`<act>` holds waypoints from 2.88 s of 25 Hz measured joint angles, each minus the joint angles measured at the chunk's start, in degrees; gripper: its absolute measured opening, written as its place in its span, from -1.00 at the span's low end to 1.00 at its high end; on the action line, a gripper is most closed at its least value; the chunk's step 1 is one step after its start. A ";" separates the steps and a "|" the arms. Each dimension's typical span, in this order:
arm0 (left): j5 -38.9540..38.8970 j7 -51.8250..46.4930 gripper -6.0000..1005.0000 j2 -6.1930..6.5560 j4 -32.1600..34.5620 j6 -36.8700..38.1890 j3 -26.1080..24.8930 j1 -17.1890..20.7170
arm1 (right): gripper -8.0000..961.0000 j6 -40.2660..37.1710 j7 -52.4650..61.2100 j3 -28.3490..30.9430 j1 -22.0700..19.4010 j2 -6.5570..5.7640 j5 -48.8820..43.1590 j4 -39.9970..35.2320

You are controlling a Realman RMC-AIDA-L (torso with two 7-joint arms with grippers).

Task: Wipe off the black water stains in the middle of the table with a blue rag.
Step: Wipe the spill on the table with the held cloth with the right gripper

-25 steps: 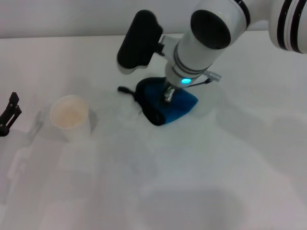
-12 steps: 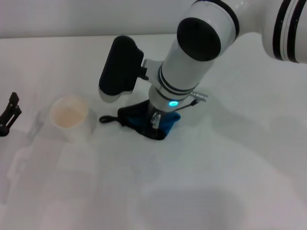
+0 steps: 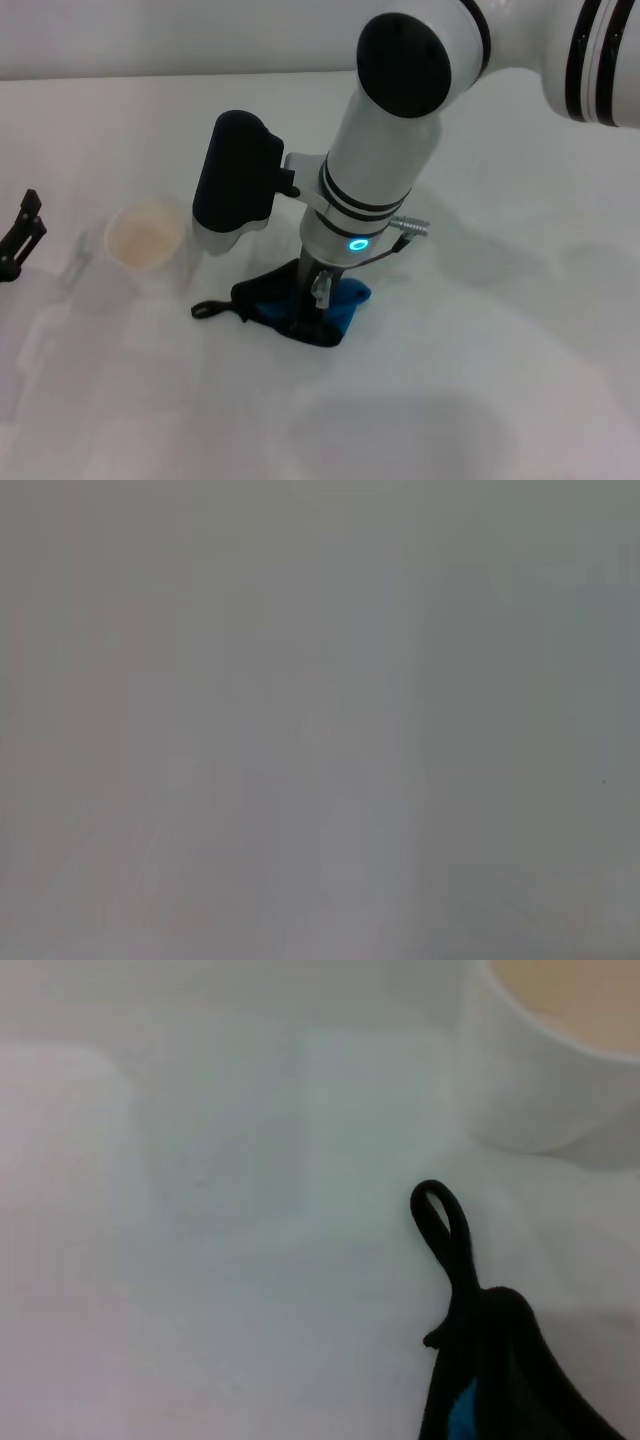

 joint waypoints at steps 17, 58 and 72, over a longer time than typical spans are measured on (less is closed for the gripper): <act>0.00 0.00 0.77 0.00 0.00 0.00 0.00 0.38 | -0.76 -8.23 8.31 0.46 1.42 -0.02 -11.39 7.48; -0.61 0.00 0.77 0.15 -0.08 -1.55 0.00 -1.25 | -0.69 4.77 -7.26 9.02 -1.10 -0.04 0.36 3.53; -0.62 0.00 0.77 0.20 -0.53 -1.34 0.00 -0.82 | -0.67 1.39 1.14 31.09 -5.76 -0.46 -26.20 3.87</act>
